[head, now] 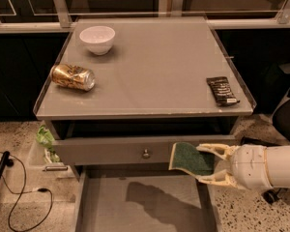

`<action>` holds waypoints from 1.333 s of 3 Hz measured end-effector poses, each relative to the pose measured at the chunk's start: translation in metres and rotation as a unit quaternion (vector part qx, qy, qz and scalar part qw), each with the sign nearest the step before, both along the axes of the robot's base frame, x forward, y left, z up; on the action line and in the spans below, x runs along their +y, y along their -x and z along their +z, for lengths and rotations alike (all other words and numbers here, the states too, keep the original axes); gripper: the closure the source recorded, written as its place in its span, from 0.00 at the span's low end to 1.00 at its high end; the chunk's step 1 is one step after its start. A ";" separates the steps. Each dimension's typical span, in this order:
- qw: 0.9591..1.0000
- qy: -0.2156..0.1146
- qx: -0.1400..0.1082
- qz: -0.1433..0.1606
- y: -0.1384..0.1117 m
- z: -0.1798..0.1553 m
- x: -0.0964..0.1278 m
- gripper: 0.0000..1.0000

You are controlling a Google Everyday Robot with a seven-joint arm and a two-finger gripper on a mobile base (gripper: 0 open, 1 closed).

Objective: Pick sponge from middle drawer and place on counter

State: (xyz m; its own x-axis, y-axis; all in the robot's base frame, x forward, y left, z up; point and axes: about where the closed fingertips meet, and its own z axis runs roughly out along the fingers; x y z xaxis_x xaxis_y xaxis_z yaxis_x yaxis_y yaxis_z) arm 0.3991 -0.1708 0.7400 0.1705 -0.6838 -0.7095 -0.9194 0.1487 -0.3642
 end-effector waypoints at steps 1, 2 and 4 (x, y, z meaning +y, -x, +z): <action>1.000 0.000 0.000 0.000 0.000 0.000 0.000 1.00; 1.000 0.011 -0.013 0.010 -0.003 0.019 0.007 1.00; 0.993 0.069 -0.070 0.070 -0.041 0.133 0.048 1.00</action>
Offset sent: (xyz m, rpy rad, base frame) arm 0.0065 0.0124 0.0451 -0.0511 -0.0609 0.0412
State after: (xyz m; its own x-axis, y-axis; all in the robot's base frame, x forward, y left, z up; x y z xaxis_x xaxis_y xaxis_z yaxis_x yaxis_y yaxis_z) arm 0.4403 -0.1227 0.8735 0.3620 -0.7353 -0.5730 -0.8661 -0.0380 -0.4984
